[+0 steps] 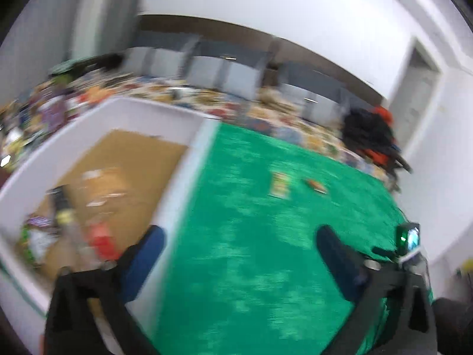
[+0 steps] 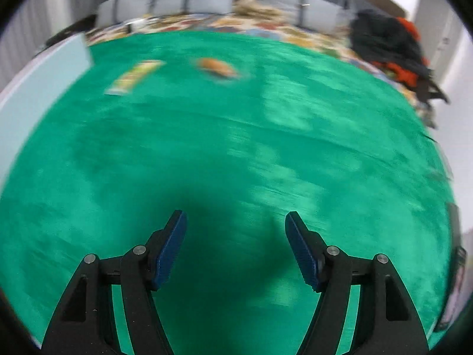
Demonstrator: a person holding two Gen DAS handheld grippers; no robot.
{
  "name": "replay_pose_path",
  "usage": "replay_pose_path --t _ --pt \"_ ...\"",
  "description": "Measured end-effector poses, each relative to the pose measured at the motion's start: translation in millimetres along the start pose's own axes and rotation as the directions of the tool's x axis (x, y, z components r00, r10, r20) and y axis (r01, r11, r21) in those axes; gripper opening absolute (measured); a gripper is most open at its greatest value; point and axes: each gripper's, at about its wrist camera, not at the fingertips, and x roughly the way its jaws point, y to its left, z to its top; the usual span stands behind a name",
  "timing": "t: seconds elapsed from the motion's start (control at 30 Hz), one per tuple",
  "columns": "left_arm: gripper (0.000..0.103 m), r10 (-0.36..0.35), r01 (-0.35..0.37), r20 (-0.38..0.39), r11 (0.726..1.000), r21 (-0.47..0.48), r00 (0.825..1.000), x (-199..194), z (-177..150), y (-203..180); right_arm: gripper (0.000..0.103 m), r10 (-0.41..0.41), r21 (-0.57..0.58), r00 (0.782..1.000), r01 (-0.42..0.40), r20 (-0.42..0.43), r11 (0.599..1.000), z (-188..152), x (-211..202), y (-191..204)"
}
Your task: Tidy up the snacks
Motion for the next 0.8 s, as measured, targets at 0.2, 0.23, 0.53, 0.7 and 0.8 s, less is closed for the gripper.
replay_pose_path --t 0.2,0.23,0.53,0.7,0.8 --pt "0.103 -0.031 0.059 -0.185 0.988 0.146 0.982 94 -41 -82 0.072 -0.019 0.036 1.0 0.018 0.023 0.999 -26 -4 -36" --pt "0.103 -0.027 0.06 -0.201 0.986 0.159 0.979 104 -47 -88 0.073 -0.01 0.048 0.999 0.009 0.038 0.999 -27 -5 -35" --pt "0.103 0.101 -0.024 -0.286 0.965 0.261 0.953 195 -63 -116 0.087 0.003 0.156 0.998 -0.013 0.062 0.988 -29 4 -48" --pt "0.103 0.139 -0.058 -0.311 0.965 0.256 0.94 227 -72 -108 0.088 -0.013 0.182 0.998 0.002 0.06 0.983 -31 4 -52" --pt "0.103 0.156 -0.072 -0.266 0.952 0.299 0.951 227 -80 -107 0.088 -0.018 0.188 0.998 0.007 0.059 0.982 -30 5 -54"
